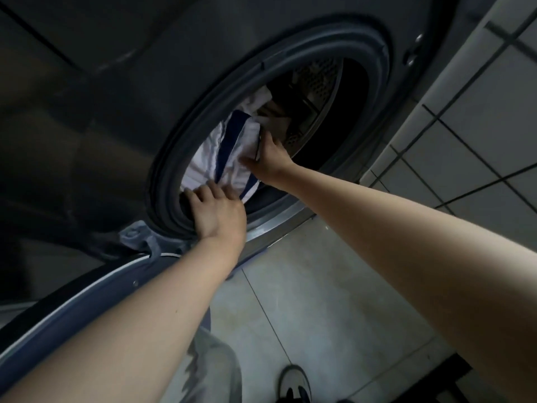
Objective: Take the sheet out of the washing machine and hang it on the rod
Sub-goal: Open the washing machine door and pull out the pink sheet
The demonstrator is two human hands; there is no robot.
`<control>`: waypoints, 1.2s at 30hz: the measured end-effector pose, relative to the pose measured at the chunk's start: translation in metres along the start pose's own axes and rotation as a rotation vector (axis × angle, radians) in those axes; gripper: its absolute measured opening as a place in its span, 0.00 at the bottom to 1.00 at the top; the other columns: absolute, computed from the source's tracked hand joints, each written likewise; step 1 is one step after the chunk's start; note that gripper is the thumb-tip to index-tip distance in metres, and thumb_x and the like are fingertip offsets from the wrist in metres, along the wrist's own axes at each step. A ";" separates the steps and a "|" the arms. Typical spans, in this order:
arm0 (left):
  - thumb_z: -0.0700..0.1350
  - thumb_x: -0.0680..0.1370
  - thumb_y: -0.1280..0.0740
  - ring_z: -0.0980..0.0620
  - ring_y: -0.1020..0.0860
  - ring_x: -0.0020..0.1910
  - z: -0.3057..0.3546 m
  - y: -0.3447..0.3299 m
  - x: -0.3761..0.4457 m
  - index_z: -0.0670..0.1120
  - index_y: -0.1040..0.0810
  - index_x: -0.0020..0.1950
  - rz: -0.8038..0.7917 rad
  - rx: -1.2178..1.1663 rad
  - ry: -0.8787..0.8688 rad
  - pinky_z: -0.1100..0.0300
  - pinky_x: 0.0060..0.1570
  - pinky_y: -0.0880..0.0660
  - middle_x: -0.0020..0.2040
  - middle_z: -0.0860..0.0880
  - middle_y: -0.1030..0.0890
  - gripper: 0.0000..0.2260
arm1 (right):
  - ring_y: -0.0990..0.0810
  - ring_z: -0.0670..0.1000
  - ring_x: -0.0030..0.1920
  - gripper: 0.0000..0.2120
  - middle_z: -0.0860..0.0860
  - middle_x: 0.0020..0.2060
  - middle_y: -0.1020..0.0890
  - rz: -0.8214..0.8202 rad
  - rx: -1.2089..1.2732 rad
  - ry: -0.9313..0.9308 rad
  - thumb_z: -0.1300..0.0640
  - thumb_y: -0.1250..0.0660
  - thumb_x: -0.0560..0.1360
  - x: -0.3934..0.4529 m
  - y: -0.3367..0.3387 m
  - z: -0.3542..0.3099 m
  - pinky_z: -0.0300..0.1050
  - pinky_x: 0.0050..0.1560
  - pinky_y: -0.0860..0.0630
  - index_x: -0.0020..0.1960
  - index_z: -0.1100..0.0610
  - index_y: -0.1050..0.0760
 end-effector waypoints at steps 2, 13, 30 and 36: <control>0.41 0.79 0.46 0.39 0.34 0.63 0.002 0.002 -0.003 0.43 0.29 0.68 0.028 0.033 -0.047 0.43 0.65 0.38 0.65 0.39 0.28 0.18 | 0.34 0.62 0.69 0.43 0.62 0.71 0.38 -0.032 0.139 -0.022 0.52 0.33 0.76 0.006 -0.008 -0.006 0.50 0.65 0.35 0.76 0.59 0.60; 0.38 0.72 0.52 0.42 0.20 0.41 -0.001 0.029 -0.011 0.41 0.21 0.48 0.267 -0.125 -0.038 0.57 0.36 0.26 0.37 0.43 0.17 0.20 | 0.26 0.56 0.62 0.18 0.57 0.62 0.23 0.077 0.141 0.108 0.65 0.46 0.78 -0.012 0.006 -0.013 0.32 0.48 0.36 0.67 0.59 0.31; 0.38 0.74 0.32 0.41 0.26 0.53 0.007 0.033 -0.122 0.44 0.22 0.54 0.212 -1.007 0.061 0.48 0.51 0.29 0.54 0.45 0.24 0.10 | 0.25 0.48 0.42 0.12 0.48 0.38 0.21 0.177 0.134 -0.085 0.67 0.45 0.70 -0.149 0.066 0.025 0.40 0.34 0.35 0.45 0.58 0.24; 0.41 0.76 0.35 0.39 0.26 0.57 0.000 -0.003 -0.121 0.35 0.27 0.60 -0.005 -1.398 0.523 0.59 0.48 0.35 0.59 0.38 0.25 0.15 | 0.28 0.53 0.46 0.12 0.53 0.46 0.22 0.065 0.111 -0.184 0.66 0.44 0.73 -0.169 0.043 0.040 0.38 0.41 0.36 0.54 0.63 0.27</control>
Point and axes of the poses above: each hand's wrist, its own x-axis towards the middle knuckle, its own y-axis out of the back of the hand, z = x × y, the point moved 7 cm from there along x, towards the middle knuckle
